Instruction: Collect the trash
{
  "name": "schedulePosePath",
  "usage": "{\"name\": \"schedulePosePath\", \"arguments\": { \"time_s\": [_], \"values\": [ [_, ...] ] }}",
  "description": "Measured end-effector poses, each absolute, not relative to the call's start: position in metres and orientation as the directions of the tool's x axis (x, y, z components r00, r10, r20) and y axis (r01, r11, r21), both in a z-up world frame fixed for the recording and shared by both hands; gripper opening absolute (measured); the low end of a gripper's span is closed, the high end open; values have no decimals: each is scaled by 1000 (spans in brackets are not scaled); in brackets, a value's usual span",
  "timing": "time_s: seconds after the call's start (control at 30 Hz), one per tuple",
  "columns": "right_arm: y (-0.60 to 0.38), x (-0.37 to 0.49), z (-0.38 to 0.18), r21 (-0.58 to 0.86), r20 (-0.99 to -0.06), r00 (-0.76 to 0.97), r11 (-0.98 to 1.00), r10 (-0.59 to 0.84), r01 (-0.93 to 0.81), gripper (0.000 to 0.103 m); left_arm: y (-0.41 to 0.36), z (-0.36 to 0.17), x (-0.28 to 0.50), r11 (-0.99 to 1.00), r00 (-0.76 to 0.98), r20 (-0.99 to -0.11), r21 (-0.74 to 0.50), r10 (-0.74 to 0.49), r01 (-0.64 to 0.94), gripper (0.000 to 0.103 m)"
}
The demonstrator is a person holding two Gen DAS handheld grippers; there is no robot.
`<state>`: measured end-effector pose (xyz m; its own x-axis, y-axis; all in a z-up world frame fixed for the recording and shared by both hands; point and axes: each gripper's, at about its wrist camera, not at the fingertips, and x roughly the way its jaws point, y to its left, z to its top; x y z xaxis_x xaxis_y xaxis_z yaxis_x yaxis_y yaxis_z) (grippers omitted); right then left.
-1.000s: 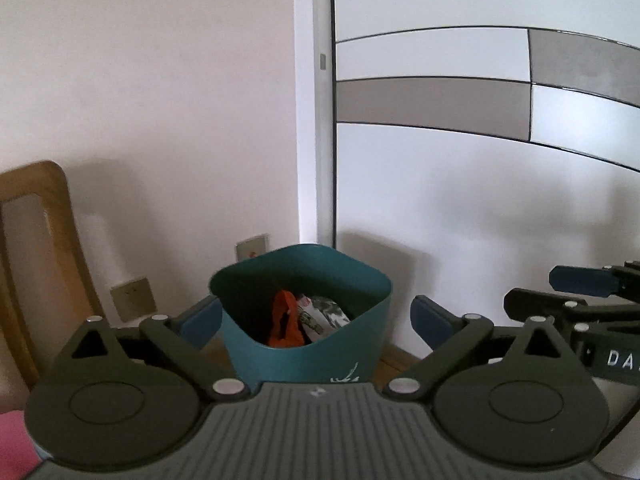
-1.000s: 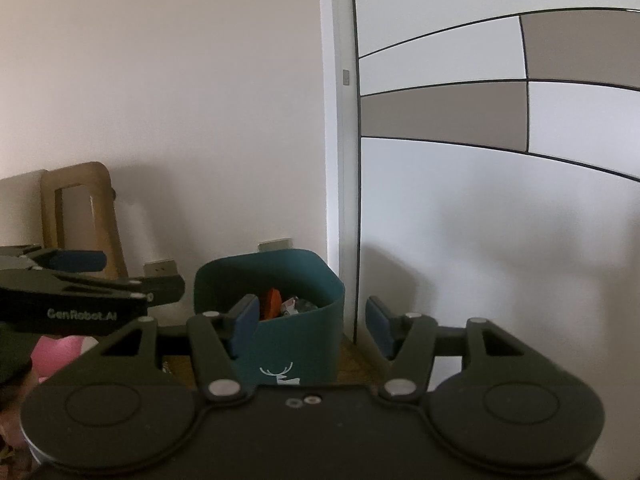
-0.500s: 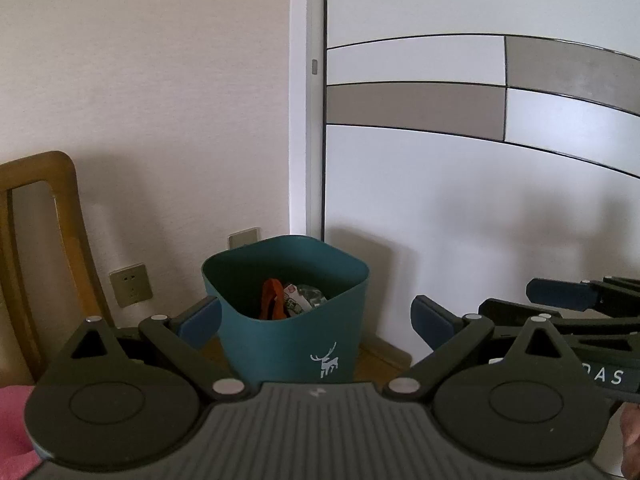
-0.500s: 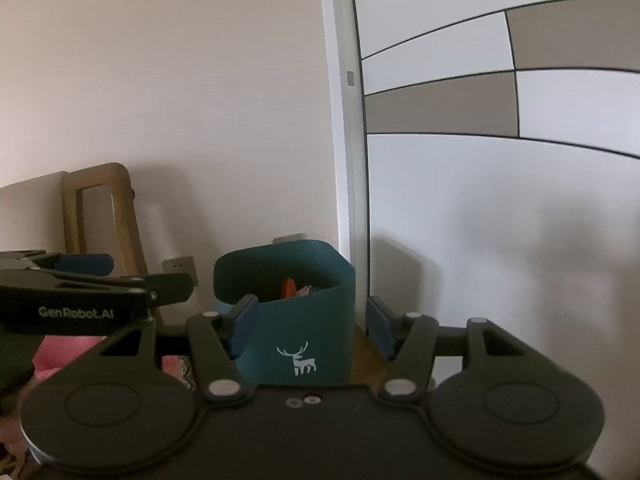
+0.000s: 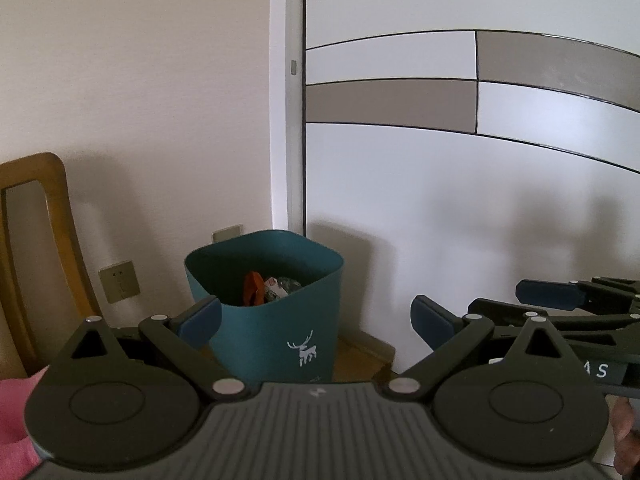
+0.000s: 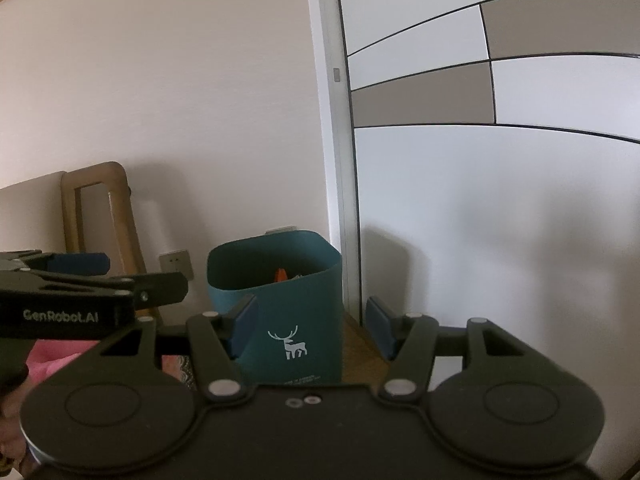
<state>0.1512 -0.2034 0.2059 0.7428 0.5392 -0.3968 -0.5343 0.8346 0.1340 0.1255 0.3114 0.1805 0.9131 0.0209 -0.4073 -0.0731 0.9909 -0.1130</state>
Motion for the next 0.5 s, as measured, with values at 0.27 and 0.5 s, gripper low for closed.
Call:
{"name": "schedulePosePath", "arguments": {
  "time_s": [0.27, 0.5],
  "values": [
    [-208, 147, 204, 145, -390, 739, 829, 549, -540, 59, 312, 175, 123, 987, 902, -431, -143, 3, -72, 101],
    [-207, 146, 207, 153, -382, 730, 818, 566, -554, 59, 314, 174, 123, 986, 899, -439, -146, 8, -80, 101]
  ]
}}
